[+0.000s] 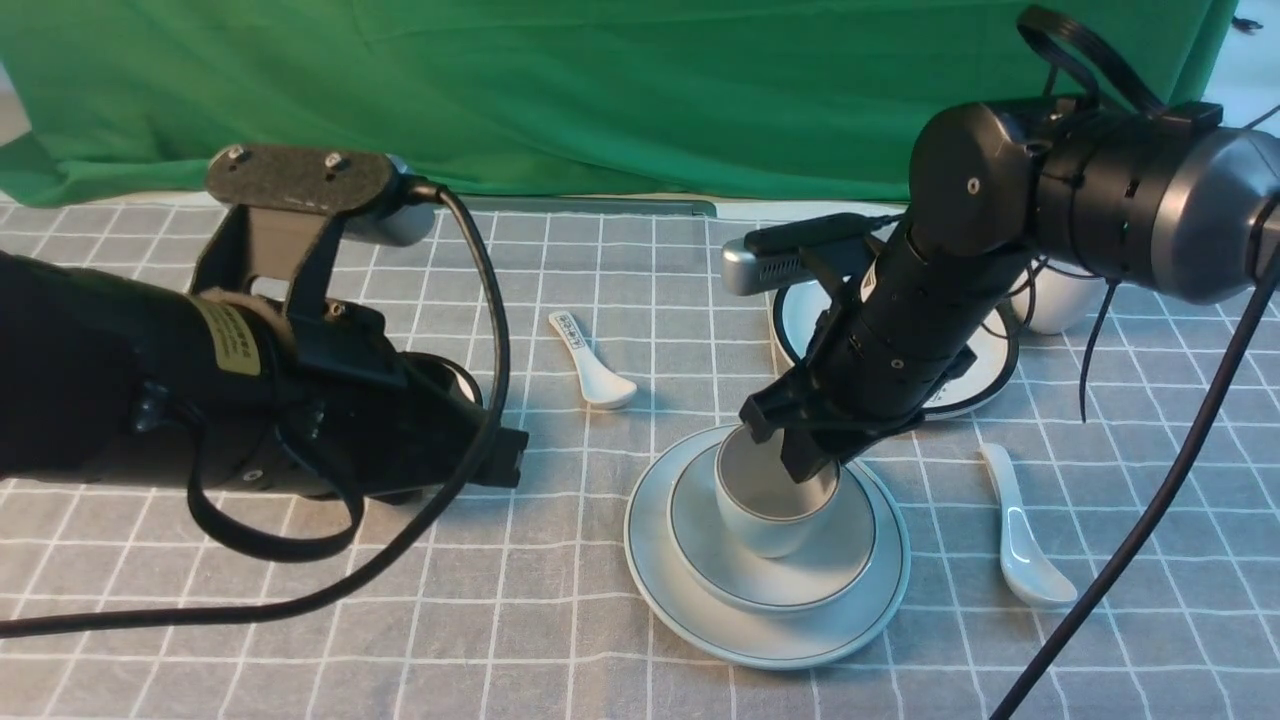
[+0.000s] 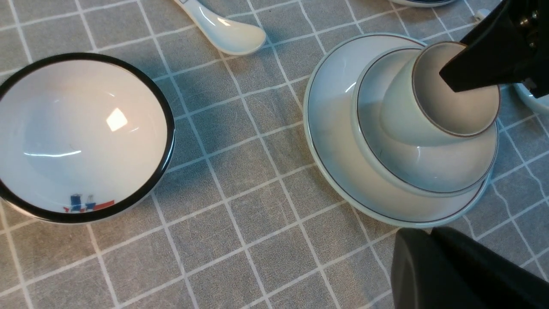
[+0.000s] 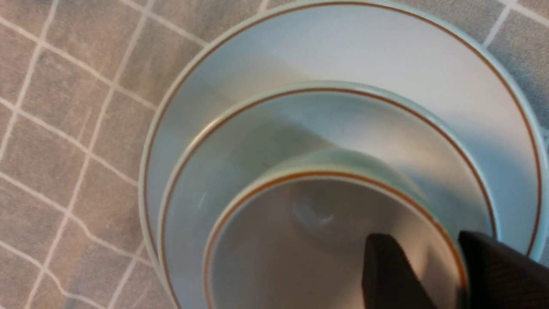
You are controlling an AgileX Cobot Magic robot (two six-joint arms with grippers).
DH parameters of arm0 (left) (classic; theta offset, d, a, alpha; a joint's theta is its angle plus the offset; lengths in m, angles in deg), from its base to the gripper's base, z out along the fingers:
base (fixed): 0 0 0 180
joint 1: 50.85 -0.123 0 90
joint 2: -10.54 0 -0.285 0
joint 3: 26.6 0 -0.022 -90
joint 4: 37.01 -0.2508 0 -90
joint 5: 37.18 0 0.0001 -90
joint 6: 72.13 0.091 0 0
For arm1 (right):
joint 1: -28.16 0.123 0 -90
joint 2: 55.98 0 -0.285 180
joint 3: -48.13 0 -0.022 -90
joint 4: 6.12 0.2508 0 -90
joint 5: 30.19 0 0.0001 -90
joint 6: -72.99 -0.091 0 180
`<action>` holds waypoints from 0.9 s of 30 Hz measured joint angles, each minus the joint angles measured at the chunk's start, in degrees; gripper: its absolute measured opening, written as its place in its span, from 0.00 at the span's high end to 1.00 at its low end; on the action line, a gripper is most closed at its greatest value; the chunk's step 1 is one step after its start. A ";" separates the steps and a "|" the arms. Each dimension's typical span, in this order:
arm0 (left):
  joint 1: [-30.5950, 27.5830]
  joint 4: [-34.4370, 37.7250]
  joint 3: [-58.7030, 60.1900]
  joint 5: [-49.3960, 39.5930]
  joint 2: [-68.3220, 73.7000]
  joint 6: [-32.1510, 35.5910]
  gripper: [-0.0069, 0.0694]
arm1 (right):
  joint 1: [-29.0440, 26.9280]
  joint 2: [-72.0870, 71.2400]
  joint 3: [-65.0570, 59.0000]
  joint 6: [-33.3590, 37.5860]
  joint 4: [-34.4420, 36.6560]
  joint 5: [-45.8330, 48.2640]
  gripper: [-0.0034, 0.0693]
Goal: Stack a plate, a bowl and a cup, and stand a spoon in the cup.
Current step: Use the right arm to put the blue teacup into the blue rice bowl in the middle, then use the right arm to grab a blue soup spoon
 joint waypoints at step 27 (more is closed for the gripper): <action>0.00 0.00 0.00 0.00 0.00 -0.46 0.90 | -16.81 0.74 -2.92 -6.41 -12.34 1.74 0.24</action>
